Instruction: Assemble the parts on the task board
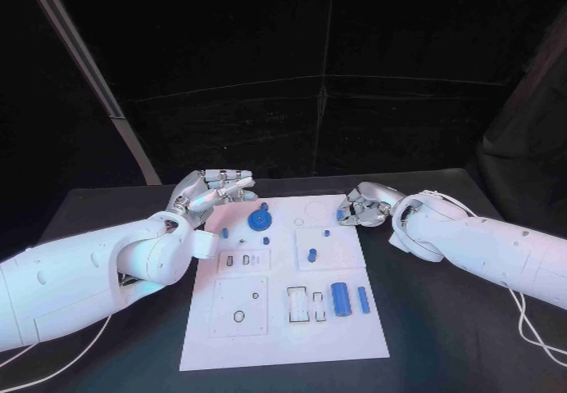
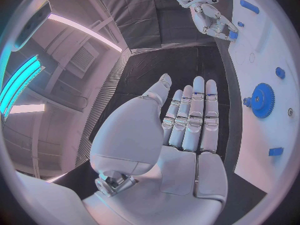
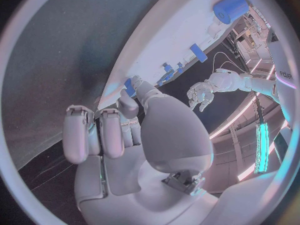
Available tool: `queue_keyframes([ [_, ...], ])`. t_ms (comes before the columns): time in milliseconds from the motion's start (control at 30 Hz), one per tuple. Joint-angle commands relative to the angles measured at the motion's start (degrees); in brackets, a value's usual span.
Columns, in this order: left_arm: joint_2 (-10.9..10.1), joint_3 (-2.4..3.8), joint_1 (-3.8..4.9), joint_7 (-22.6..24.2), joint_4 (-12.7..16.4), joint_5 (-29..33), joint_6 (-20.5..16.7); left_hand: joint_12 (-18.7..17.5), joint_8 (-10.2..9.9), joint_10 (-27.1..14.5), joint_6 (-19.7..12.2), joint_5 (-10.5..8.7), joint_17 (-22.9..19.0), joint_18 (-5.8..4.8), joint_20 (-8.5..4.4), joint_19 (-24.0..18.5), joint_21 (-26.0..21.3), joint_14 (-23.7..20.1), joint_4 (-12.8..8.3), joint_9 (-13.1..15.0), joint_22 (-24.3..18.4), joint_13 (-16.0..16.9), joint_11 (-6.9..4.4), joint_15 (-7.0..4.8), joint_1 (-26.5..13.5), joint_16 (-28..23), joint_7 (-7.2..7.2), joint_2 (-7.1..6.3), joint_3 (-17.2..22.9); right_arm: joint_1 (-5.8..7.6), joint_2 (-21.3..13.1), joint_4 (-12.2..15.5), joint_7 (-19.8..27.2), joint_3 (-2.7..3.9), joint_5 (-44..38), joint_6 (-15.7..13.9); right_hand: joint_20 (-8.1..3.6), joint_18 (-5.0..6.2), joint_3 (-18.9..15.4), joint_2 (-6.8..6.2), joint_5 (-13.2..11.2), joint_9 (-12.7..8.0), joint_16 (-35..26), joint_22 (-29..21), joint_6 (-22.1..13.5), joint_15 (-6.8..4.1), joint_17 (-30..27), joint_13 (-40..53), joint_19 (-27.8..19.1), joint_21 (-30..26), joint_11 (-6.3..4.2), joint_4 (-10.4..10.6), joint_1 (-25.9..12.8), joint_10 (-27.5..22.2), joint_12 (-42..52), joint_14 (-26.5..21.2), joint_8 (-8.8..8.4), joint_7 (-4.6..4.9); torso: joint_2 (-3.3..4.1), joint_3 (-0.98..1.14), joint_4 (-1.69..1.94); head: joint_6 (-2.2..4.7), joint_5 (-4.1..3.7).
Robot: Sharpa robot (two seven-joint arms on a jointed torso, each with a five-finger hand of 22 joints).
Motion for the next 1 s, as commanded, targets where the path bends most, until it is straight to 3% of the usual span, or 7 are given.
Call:
queue_keyframes([
  [33,0.0,0.05,0.07,0.1,0.1,0.0,0.7,-0.3,-0.2,0.2,0.2,0.06,0.1,0.75,0.11,0.4,-0.4,0.1,-0.3,-0.1,-0.1,-0.1,0.19,0.02,-0.3,-0.2,0.15,0.48,0.0,0.11,0.1,0.2,0.9,0.02,0.6,-0.8,-0.45,-0.31,0.9,1.06,0.4,0.1,0.3,2.6,1.1,-0.57,1.7,0.2,0.1,0.2,-0.34,0.0,0.3,0.4,0.4,3.6,0.43,-0.28,0.01,0.01,0.0,-0.08,-0.04],
  [133,0.0,0.05,0.07,0.0,0.1,0.0,0.8,-0.3,-0.2,0.2,0.2,0.06,0.1,0.75,0.11,0.4,-0.4,0.1,-0.3,-0.1,-0.1,-0.1,0.2,0.03,-0.3,-0.3,0.17,0.49,0.1,0.1,0.1,0.4,1.2,0.02,1.5,-1.9,-0.67,-0.38,2.0,1.98,0.9,0.1,0.4,2.9,1.8,-0.77,1.9,0.5,0.3,0.3,-0.56,-0.1,0.3,0.6,0.7,3.6,0.53,-0.53,-0.02,0.02,0.0,-0.1,-0.08],
  [333,-0.1,0.05,0.07,-0.1,0.1,0.0,0.8,-0.4,-0.3,0.1,0.1,0.06,0.1,0.75,0.11,0.4,-0.4,0.1,-0.3,-0.1,-0.1,-0.1,0.21,0.04,-0.3,-0.3,0.21,0.47,0.1,0.11,-0.5,1.8,0.6,0.04,3.7,-4.9,-0.8,-0.48,2.3,1.82,1.1,0.0,0.6,3.4,2.1,-0.85,2.3,1.0,0.6,0.5,-0.61,0.2,-0.7,1.1,1.3,3.7,0.39,-0.59,-0.08,-0.03,0.02,-0.06,-0.12],
  [500,-0.3,0.05,0.09,-0.1,0.2,0.0,0.8,-0.4,-0.3,0.1,0.1,0.06,0.1,0.75,0.11,0.4,-0.4,0.1,-0.3,-0.1,-0.1,-0.1,0.21,0.04,-0.3,-0.3,0.21,0.47,0.1,0.16,-1.8,5.3,-1.4,0.08,5.1,-7.0,-0.85,-0.5,2.3,1.53,1.4,0.0,0.6,3.5,2.2,-0.89,2.4,1.3,0.7,0.5,-0.64,0.5,-1.4,1.3,1.6,3.7,0.28,-0.63,-0.17,-0.14,0.03,0.01,-0.1],
  [633,-0.6,0.05,0.12,-0.2,0.4,0.0,0.7,-0.4,-0.3,0.1,0.1,0.06,0.1,0.75,0.12,0.4,-0.4,0.1,-0.4,-0.1,-0.1,-0.1,0.24,0.05,-0.2,-0.4,0.24,0.48,0.1,0.35,-2.3,8.7,-3.8,0.12,5.4,-7.8,-0.87,-0.52,2.3,1.46,1.6,-0.1,0.7,3.6,2.3,-0.91,2.5,1.4,0.7,0.6,-0.66,0.6,-1.7,1.4,1.7,3.8,0.25,-0.67,-0.3,-0.36,0.11,0.05,0.09],
  [867,-0.8,0.06,0.19,-0.2,0.1,0.0,0.6,-0.5,-0.4,0.1,0.1,0.07,0.1,0.75,0.12,0.4,-0.4,0.2,-0.6,-0.1,-0.1,-0.1,0.24,0.04,-0.1,-0.5,0.22,0.55,0.2,0.61,0.0,12.2,-8.4,0.16,2.4,-8.5,-0.92,-0.53,2.4,1.45,1.7,-0.1,0.7,3.6,2.6,-0.96,2.5,1.3,0.8,0.6,-0.74,0.9,-2.4,1.4,1.6,3.8,0.23,-0.78,-0.53,-0.56,0.31,-0.23,0.71],
  [1000,-0.8,0.06,0.26,-0.2,-0.2,0.0,0.5,-0.5,-0.4,0.1,0.1,0.07,0.1,0.75,0.12,0.4,-0.4,0.2,-0.6,-0.1,-0.1,-0.1,0.24,0.04,-0.1,-0.5,0.22,0.55,0.2,0.65,3.3,12.9,-10.9,0.17,-2.3,-8.1,-0.95,-0.54,2.4,1.41,2.0,-0.1,0.6,3.6,2.7,-0.99,2.4,1.3,0.8,0.6,-0.76,1.0,-2.7,1.4,1.6,3.7,0.18,-0.8,-0.7,-0.71,0.52,-0.69,1.71],
])
